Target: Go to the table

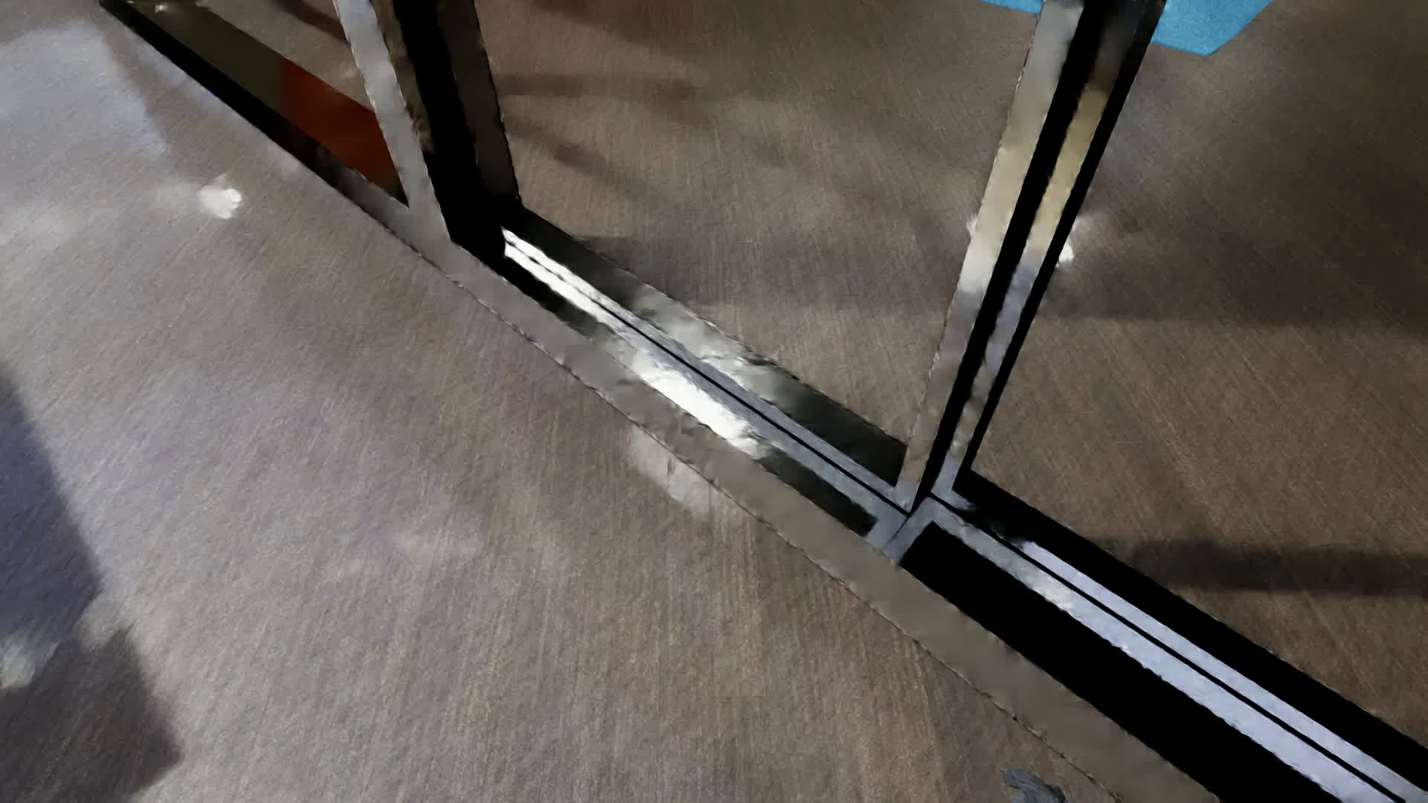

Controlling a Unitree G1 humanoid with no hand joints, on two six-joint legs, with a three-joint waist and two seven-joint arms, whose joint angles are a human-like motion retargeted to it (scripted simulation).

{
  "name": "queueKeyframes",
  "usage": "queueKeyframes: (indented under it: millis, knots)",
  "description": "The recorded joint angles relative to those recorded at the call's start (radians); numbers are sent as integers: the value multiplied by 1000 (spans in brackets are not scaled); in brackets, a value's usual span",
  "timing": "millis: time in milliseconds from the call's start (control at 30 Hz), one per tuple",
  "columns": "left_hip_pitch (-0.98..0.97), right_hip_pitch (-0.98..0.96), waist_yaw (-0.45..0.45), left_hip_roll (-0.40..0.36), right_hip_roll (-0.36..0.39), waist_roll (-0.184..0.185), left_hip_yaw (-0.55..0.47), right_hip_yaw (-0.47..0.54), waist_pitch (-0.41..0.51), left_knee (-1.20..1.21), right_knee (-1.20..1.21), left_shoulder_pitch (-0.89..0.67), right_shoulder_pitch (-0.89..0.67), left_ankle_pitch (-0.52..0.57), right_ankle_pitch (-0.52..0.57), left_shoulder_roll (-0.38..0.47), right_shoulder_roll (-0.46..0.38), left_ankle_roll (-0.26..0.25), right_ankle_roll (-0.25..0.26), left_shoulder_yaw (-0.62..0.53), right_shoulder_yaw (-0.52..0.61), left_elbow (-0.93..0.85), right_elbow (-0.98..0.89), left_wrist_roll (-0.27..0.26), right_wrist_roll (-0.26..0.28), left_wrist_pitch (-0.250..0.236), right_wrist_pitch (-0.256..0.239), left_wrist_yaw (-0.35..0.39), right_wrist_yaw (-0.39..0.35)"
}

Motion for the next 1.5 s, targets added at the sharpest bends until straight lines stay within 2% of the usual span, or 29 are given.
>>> queueKeyframes:
  millis: [33,67,133,167,200,267,300,367,400,467,533,600,633,700,733,800,833,867,933,967,1000,1033,1100,1167,1233,1300,1367,1433,1500]
  knots:
    - [31,-94,-7,-18,-45,-17,9,-9,-1,-18,133,-56,17,-19,34,5,11,9,-14,-1,-34,-16,78,-15,5,-10,48,29,14]
    - [59,-181,-18,-34,-73,-32,7,-21,-3,-36,218,-128,48,-35,-8,17,9,16,-30,4,-28,-19,130,-40,-20,-19,55,52,50]
    - [111,-316,-51,-58,-97,-58,-18,-64,-8,-71,246,-284,148,-63,-63,48,-1,23,-58,2,45,-17,154,-82,-131,-20,-14,78,116]
    - [136,-361,-69,-66,-98,-66,-33,-93,-12,-85,187,-351,204,-78,-73,62,8,26,-60,-2,44,-26,131,-94,-153,-15,-50,86,129]
    - [158,-392,-86,-71,-91,-73,-43,-129,-17,-97,78,-404,253,-94,-91,74,29,30,-66,-4,12,-49,103,-110,-139,-8,-73,99,137]
    - [197,-388,-111,-76,-62,-83,-48,-234,-30,-110,-276,-468,321,-133,-115,96,74,36,-53,-8,-70,-136,68,-165,-75,-6,-82,144,148]
    - [217,-353,-116,-77,-41,-86,-44,-312,-35,-107,-473,-480,340,-159,-84,108,84,37,-49,-11,-80,-189,68,-210,-70,-14,-79,172,156]
    - [240,-279,-109,-71,-35,-84,-17,-527,-43,-47,-648,-471,349,-220,-39,144,69,37,-174,-22,-24,-286,92,-316,-136,-33,-83,211,192]
    - [234,-264,-105,-61,-28,-77,3,-543,-43,23,-630,-448,335,-233,-80,164,53,32,-188,-21,18,-331,108,-365,-186,-33,-92,222,217]
    - [153,-252,-99,-15,17,-50,52,-491,-35,283,-578,-363,284,-146,-133,182,41,25,-171,3,57,-394,112,-432,-254,-10,-98,249,232]
    - [-12,-229,-93,50,81,-11,74,-449,-23,639,-560,-268,248,15,-176,170,64,-9,-157,24,38,-382,34,-457,-240,39,-122,235,190]
    - [-144,-197,-80,83,147,30,63,-376,-14,853,-586,-184,226,38,-190,159,76,-36,-143,1,27,-291,-95,-419,-160,69,-190,171,131]
    - [-188,-178,-71,76,176,48,47,-323,-11,882,-609,-146,213,8,-186,157,79,-22,-133,-18,22,-225,-153,-374,-111,67,-218,124,102]
    - [-226,-142,-50,24,216,75,-22,-201,-11,788,-664,-83,191,-42,-171,138,84,-51,-106,-51,12,-73,-239,-270,-37,46,-253,3,59]
    - [-215,-140,-38,-30,230,83,-99,-135,-13,674,-670,-60,183,-77,-173,127,82,-77,-92,-59,23,1,-275,-225,-17,20,-268,-74,53]
    - [-101,-155,-15,-169,258,86,-406,14,-17,345,-654,-6,166,-80,-183,110,65,-107,-70,-45,56,81,-318,-150,-16,-47,-287,-219,70]
    - [-24,-168,-11,-184,278,82,-526,86,-17,208,-642,21,155,-95,-187,98,58,-85,-66,-30,69,82,-323,-118,-23,-69,-283,-255,80]
    - [27,-196,-16,-145,303,73,-521,150,-13,116,-601,43,143,-139,-193,85,54,-66,-65,-15,77,66,-318,-90,-32,-78,-270,-250,82]
    - [75,-322,-36,-69,348,39,-369,262,6,-30,-416,60,132,-145,-155,59,46,-51,-47,-5,70,20,-308,-49,-54,-73,-216,-149,64]
    - [78,-411,-44,-52,365,17,-298,274,18,-49,-288,51,146,-143,-93,67,51,-54,3,-8,52,11,-304,-36,-50,-61,-191,-84,49]
    - [79,-491,-51,-38,361,-5,-234,242,26,-55,-187,25,174,-147,-36,95,55,-58,76,-15,32,21,-292,-22,-35,-46,-171,-36,38]
    - [85,-554,-55,-26,331,-23,-181,180,30,-59,-124,-17,210,-152,-20,138,49,-60,114,-29,13,47,-269,5,-17,-31,-156,-19,38]
    - [113,-615,-68,-6,237,-50,-102,68,27,-91,-119,-126,289,-153,-58,243,10,-58,80,-54,-28,94,-189,84,-2,-20,-120,-61,60]
    - [152,-606,-86,10,176,-62,-47,57,15,-133,-264,-256,344,-153,-39,317,-13,-63,71,-84,-101,108,-78,168,-4,-10,-28,-91,63]
    - [189,-554,-100,25,124,-61,-2,104,4,-168,-514,-391,381,-157,-10,351,-32,-70,72,-188,-168,93,31,262,-32,-75,67,-73,43]
    - [222,-514,-110,37,48,-53,58,114,2,-180,-733,-523,401,-174,-3,335,-59,-77,48,-300,-143,49,104,307,-137,-159,91,-33,49]
    - [254,-539,-114,50,-40,-47,150,0,10,-171,-791,-603,387,-206,-19,268,-66,-90,22,-347,-132,-42,112,273,-196,-177,46,30,99]
    - [294,-585,-119,74,-102,-43,267,-149,23,-155,-749,-631,333,-243,-28,194,-50,-116,-15,-377,-160,-174,76,194,-170,-162,-14,128,155]
    - [338,-620,-130,108,-134,-39,379,-277,36,-133,-646,-637,282,-276,-59,144,-16,-158,-68,-417,-140,-297,6,84,-155,-149,-72,216,151]
